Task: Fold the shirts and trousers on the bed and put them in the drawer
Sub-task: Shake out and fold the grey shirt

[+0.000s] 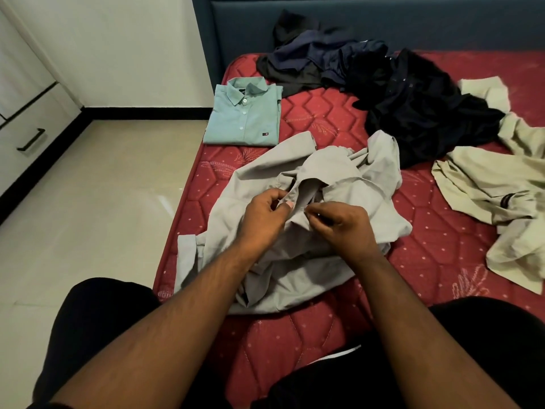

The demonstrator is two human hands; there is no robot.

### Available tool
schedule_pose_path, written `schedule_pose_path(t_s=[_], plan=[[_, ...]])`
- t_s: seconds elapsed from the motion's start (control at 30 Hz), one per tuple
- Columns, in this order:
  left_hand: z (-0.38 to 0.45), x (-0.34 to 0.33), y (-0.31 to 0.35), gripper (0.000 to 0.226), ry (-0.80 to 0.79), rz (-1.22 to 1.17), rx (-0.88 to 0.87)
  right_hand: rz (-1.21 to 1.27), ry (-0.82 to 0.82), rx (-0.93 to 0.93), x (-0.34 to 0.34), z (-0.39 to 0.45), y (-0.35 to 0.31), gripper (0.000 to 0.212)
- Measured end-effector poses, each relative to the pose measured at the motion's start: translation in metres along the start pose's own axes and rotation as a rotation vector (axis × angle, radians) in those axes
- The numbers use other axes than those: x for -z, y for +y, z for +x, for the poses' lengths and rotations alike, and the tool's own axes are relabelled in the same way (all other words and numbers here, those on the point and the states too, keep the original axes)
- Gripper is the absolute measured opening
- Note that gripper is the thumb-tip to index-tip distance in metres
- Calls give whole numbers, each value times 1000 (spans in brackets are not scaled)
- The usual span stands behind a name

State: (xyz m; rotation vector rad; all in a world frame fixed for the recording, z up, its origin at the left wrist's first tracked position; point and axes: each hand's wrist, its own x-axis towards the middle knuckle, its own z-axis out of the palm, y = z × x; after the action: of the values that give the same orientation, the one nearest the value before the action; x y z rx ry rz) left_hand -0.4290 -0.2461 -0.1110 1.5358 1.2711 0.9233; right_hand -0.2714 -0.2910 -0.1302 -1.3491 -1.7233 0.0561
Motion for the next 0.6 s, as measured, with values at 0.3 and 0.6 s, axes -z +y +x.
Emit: schedule_pose_path(t_s=[0.3, 0.6], plan=[[-17, 13, 18, 14, -37, -159, 5, -200, 34, 269, 0, 6, -12, 17], [-20, 26, 13, 9, -156, -72, -71, -146, -91, 178, -3, 5, -16, 24]])
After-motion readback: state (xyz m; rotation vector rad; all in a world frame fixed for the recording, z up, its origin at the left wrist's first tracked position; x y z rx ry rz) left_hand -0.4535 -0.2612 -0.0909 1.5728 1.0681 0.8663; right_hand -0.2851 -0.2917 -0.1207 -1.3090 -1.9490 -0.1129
